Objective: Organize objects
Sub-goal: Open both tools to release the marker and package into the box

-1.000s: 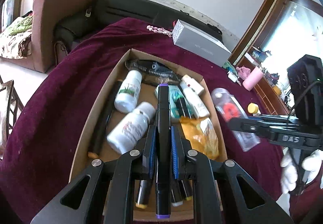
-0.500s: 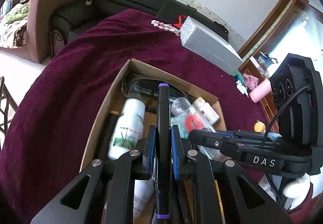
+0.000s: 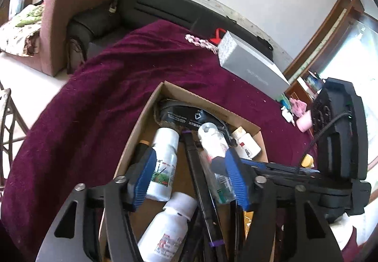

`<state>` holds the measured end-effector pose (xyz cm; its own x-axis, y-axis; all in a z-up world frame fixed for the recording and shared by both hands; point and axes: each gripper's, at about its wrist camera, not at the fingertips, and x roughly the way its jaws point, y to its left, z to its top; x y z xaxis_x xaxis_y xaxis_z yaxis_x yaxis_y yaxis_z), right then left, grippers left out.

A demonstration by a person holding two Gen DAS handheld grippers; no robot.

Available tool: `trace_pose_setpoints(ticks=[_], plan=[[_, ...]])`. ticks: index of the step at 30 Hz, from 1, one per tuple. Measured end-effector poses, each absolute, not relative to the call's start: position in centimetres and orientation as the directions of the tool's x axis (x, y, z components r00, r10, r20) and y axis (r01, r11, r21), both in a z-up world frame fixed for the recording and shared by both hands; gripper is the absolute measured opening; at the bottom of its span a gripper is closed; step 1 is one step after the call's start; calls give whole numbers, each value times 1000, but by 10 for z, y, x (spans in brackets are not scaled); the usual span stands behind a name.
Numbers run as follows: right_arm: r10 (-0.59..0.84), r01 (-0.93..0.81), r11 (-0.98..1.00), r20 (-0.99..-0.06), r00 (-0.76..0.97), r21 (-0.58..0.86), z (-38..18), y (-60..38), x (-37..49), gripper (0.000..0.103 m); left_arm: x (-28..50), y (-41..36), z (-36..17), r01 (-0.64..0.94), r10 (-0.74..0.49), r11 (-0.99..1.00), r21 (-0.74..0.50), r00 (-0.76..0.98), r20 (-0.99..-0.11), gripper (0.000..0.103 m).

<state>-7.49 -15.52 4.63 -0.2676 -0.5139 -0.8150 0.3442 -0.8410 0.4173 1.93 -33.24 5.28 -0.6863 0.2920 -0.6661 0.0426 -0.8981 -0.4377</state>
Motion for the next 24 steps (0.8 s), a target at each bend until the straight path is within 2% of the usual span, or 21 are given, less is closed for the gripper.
trace_pose_setpoints(ticks=[2,4,7,9,12,15,19,23,24], plan=[[-518,346,-841,-803,-297,415,54,-152,-69,36,28,-331,61,52,259,-908,-415,-708,-657,57],[-527,350,-839,-779,-339,416,67,-147,-59,42,39,-329,71,76,193,-927,-367,-742,-642,66],[-509,365,-854,-743,-434,372,88,-138,-41,57,57,-326,89,129,78,-946,-296,-798,-597,76],[-475,369,-873,-722,-502,318,99,-134,-27,68,75,-321,104,211,-61,-955,-211,-830,-555,76],[-401,355,-909,-695,-598,219,112,-127,-4,79,94,-316,117,254,-144,-955,-156,-851,-505,80],[-363,343,-924,-669,-648,170,117,-120,14,80,108,-311,125,256,-154,-955,-150,-860,-487,95],[-324,312,-940,-654,-683,140,115,-111,33,80,123,-309,128,224,-95,-949,-220,-873,-479,95],[-292,286,-951,-640,-711,117,112,-99,48,80,140,-302,135,276,-162,-939,-204,-879,-448,95],[-283,280,-954,-635,-719,107,112,-95,52,80,143,-299,136,287,-176,-937,-197,-879,-442,99]])
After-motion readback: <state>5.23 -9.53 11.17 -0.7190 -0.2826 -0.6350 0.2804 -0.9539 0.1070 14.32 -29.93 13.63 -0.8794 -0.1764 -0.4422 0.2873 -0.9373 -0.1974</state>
